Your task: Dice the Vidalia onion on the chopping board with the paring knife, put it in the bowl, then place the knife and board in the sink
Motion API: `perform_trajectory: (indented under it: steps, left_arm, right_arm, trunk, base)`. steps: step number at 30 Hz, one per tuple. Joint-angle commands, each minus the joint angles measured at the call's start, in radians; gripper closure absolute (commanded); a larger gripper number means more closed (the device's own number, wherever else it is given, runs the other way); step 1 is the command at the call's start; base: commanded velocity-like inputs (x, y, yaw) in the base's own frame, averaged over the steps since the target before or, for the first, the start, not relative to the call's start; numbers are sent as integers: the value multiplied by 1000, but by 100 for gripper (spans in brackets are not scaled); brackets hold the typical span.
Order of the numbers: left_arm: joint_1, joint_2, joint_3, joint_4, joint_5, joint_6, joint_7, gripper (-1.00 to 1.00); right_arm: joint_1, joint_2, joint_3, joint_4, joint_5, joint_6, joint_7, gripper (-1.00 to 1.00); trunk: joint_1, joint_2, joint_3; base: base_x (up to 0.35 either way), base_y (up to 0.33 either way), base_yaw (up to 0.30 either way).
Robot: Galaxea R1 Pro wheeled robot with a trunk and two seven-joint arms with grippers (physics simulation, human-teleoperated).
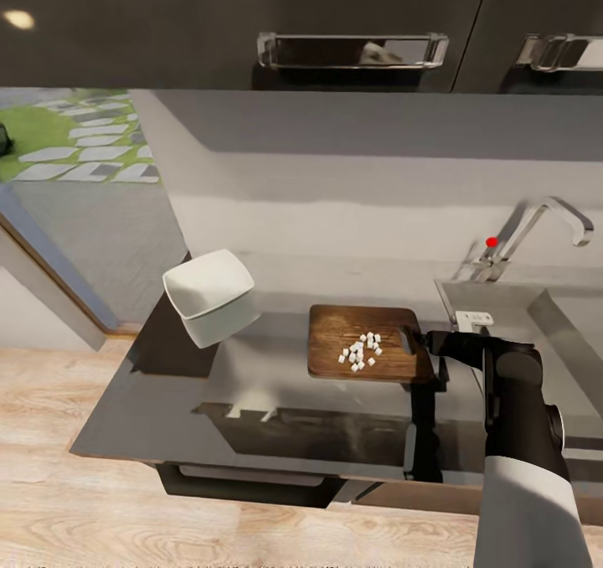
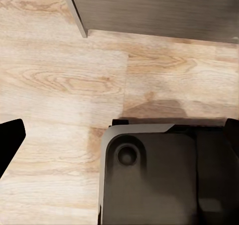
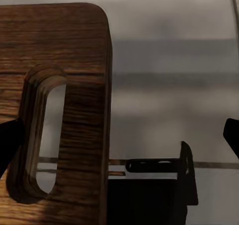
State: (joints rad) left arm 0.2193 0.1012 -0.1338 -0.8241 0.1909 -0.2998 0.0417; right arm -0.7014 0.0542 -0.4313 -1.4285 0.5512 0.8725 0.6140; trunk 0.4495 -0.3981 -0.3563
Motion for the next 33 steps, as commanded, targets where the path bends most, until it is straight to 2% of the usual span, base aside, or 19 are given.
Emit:
perform_trajectory:
  steps: [1, 33]
  left_arm:
    - [0, 2, -6, -1, 10, -3, 4, -100]
    - [0, 2, -6, 7, 10, -3, 4, -100]
  right_arm:
    - [-1, 1, -2, -1, 10, 2, 10, -100]
    - [-1, 1, -2, -1, 10, 2, 10, -100]
  trunk:
    - [1, -2, -3]
    - [1, -2, -52]
  base:
    - [0, 0, 0]
    - [5, 11, 0]
